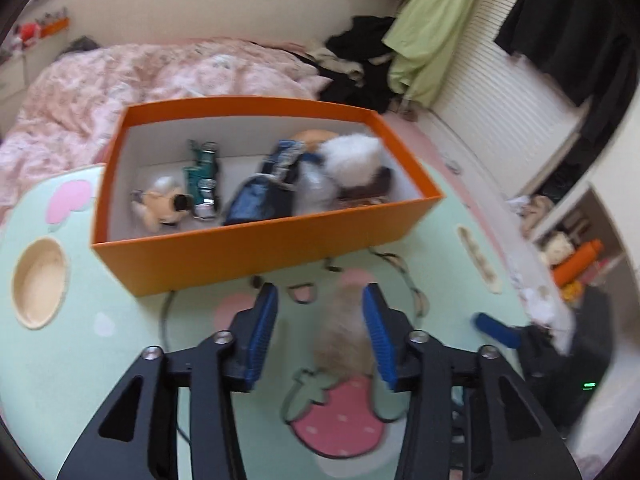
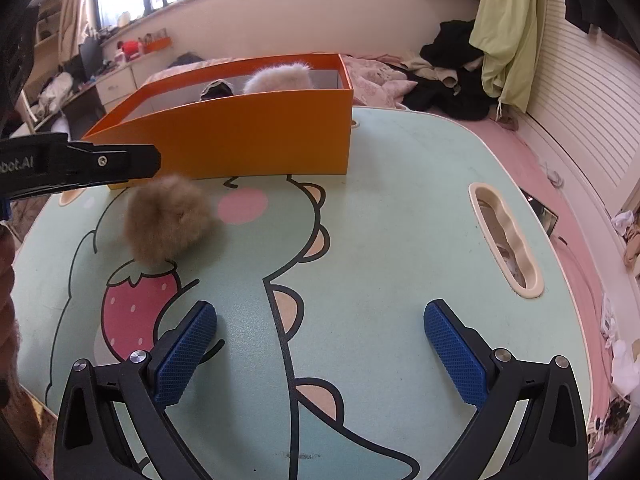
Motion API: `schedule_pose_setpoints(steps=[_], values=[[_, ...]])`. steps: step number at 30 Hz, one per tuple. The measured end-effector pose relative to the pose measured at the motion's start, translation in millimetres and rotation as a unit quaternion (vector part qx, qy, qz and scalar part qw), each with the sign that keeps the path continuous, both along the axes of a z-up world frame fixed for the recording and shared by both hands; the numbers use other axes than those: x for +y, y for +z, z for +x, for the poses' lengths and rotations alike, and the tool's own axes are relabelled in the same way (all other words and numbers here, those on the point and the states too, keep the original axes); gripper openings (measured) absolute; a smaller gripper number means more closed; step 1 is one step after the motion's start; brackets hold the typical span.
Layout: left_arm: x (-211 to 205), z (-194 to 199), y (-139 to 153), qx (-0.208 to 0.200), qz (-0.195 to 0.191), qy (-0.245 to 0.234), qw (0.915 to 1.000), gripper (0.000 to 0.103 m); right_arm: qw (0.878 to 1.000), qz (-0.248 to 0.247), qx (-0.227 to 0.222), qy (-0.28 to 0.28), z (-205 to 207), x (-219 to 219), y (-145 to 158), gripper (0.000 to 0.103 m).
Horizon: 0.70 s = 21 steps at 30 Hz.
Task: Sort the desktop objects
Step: 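Lift the brown pompom out of the box and set it on the table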
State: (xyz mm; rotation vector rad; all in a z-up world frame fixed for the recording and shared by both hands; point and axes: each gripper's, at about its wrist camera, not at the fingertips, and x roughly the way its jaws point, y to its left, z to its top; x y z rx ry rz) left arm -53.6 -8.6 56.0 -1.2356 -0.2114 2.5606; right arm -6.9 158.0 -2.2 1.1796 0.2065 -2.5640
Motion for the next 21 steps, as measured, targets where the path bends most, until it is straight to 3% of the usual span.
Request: schedule_pose_setpoints(steps=[2, 3, 5, 9, 11, 14, 16, 17, 21], values=[[-8, 11, 4, 0.023, -0.015, 0.024, 0.9993, 0.059, 1.0, 0.0, 0.0, 0.0, 0, 0, -1, 0.103], [-13, 19, 6, 0.031, -0.015, 0.033, 0.9989, 0.071, 1.0, 0.0, 0.0, 0.0, 0, 0, 0, 0.103], [-22, 37, 4, 0.038, -0.01, 0.044, 0.9982, 0.082, 1.0, 0.0, 0.0, 0.0, 0, 0, -1, 0.103], [-23, 66, -18, 0.02, -0.009, 0.036, 0.9991, 0.082, 1.0, 0.0, 0.0, 0.0, 0, -1, 0, 0.103], [-15, 73, -31, 0.01, -0.034, 0.03, 0.9989, 0.082, 1.0, 0.0, 0.0, 0.001, 0, -1, 0, 0.103], [7, 78, -39, 0.026, -0.091, 0.03, 0.9951, 0.084, 1.0, 0.0, 0.001, -0.001, 0, -3, -2, 0.103], [18, 76, -44, 0.028, -0.128, 0.03, 0.9909, 0.09, 1.0, 0.0, 0.001, -0.003, 1, -5, -7, 0.103], [21, 74, -46, 0.025, -0.134, 0.029, 0.9902, 0.103, 1.0, -0.001, 0.0, -0.005, 0, -5, -8, 0.103], [19, 74, -47, 0.025, -0.129, 0.028, 0.991, 0.103, 1.0, -0.02, -0.003, -0.003, 2, 4, -3, 0.103]])
